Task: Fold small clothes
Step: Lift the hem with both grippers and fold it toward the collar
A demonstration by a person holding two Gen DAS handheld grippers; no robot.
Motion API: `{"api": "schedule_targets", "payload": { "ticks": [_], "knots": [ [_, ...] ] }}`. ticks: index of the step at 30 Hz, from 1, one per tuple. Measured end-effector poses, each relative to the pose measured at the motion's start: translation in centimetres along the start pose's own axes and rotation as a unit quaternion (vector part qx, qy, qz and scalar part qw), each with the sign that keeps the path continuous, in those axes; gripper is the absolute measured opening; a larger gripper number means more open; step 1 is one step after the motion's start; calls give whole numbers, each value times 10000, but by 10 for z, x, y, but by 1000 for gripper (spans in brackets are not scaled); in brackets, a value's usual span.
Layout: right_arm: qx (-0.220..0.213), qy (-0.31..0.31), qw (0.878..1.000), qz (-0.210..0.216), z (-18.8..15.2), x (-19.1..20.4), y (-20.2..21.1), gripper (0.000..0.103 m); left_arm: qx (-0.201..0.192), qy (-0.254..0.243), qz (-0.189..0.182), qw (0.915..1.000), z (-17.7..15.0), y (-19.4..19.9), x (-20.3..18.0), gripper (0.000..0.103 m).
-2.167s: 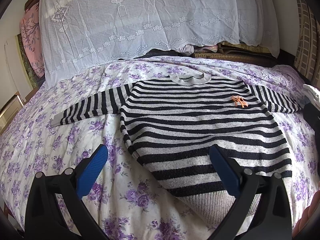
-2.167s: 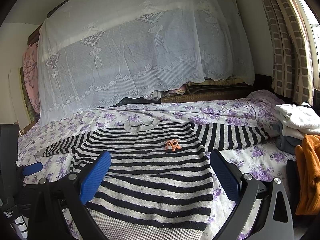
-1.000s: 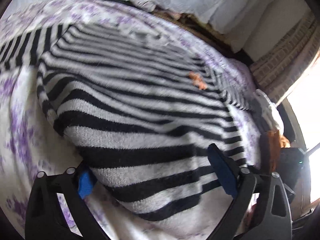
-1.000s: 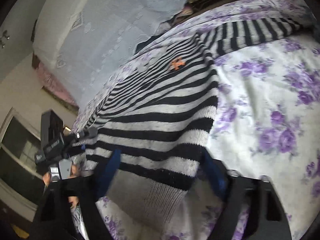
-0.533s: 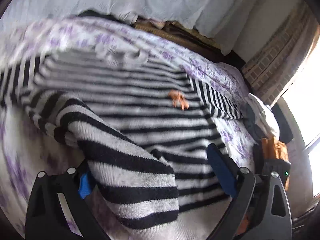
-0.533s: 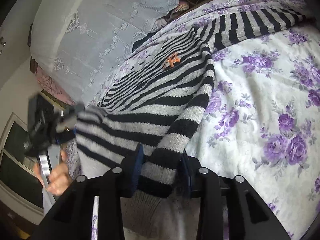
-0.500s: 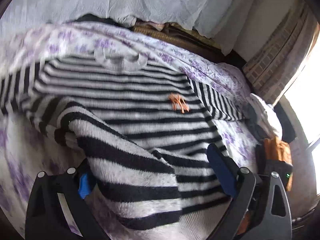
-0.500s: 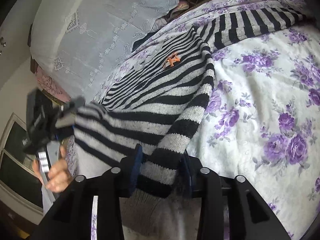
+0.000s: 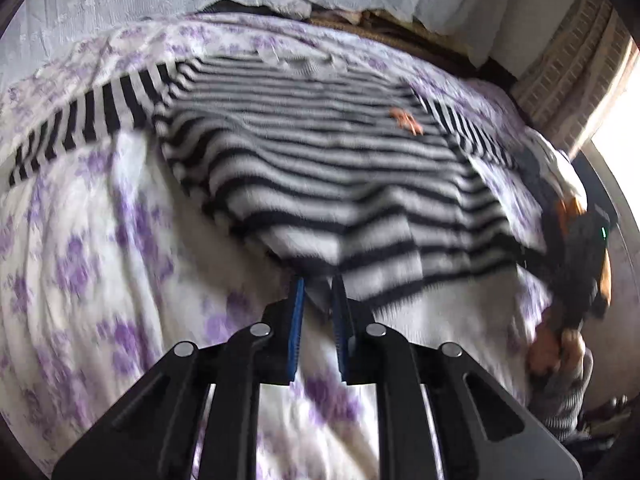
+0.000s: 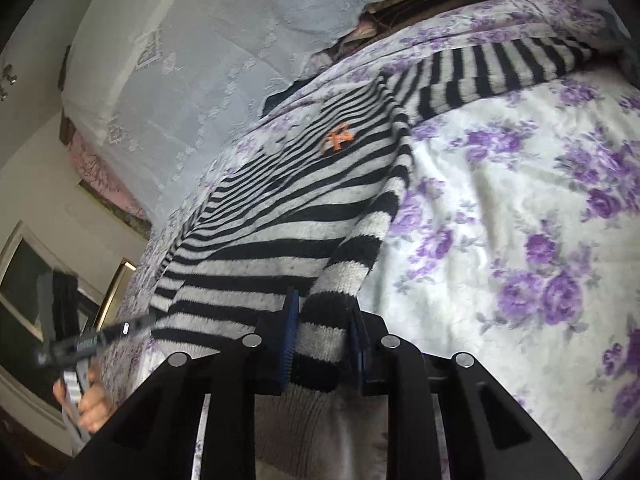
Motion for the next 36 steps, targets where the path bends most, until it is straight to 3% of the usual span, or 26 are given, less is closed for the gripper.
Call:
{"api": "schedule_targets", "payload": {
  "ticks": [3,4,6,8,9,10,12,14,17,19,22,24,27,28,29,30,31,33,36],
  "knots": [
    [-69,76,9999,-78,0,0,10,36,269,78,-388,9989,-33,-4,-11,18],
    [-31,112,9999,-69,-2,2,11,50,341,71,-460,9983,-42,-6,-15,26],
    [-30,197,9997,-132,-5,5,17,53,485,-104,-592,9970,-62,-14,-34,37],
    [-266,390,9983,-328,-6,10,32,53,278,-600,-542,9963,-72,-13,-55,70],
    [-253,587,9974,-322,-8,17,37,53,211,-794,-495,9954,-75,-13,-62,74],
    [-94,865,9960,-223,-15,29,40,53,124,-995,-309,9945,-75,-14,-66,76],
    [284,1417,9895,20,-35,56,39,53,-103,-1256,444,9910,-67,-21,-57,79],
    [495,1872,9810,58,-52,76,34,56,-284,-1041,999,9891,-47,-33,-36,83],
    [713,2467,9665,22,-71,97,23,58,-206,-325,818,9959,-29,-39,-17,81],
    [718,2627,9620,-179,-71,96,17,60,-378,-200,843,9955,-17,-31,-12,76],
    [633,3041,9488,-569,-65,99,5,67,-324,-331,544,9974,-12,-22,-26,75],
    [631,3365,9374,-631,-65,105,-5,75,-418,-573,599,9957,-6,-20,-38,75],
    [543,3869,9167,-838,-65,110,-24,76,-531,-637,534,9951,7,-18,-49,75],
    [524,3932,9141,-838,-66,110,-28,68,-578,-616,483,9953,14,-17,-52,75],
    [565,3919,9147,-812,-62,110,-35,36,-633,-598,452,9952,21,-17,-54,75],
    [624,3826,9180,-836,-59,110,-41,15,-655,-589,442,9951,26,-18,-55,75],
    [635,3634,9264,-760,-50,109,-44,4,-657,-560,431,9953,26,-18,-55,75],
    [597,3290,9410,-521,-34,111,-45,3,-612,-474,408,9962,28,-22,-53,75],
    [539,2985,9523,-337,-20,110,-41,3,-580,-359,300,9972,28,-22,-49,75]
  ]
}}
Point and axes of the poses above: each gripper's, at about its wrist camera, not at the fingertips, and y roughly against the way its jaws point, x to its left, z to its top, the point moved 9 cm from there along -y, roughly the way its jaws point, and after that the axes turned 12 degrees about -x, right-handed, at the moved point
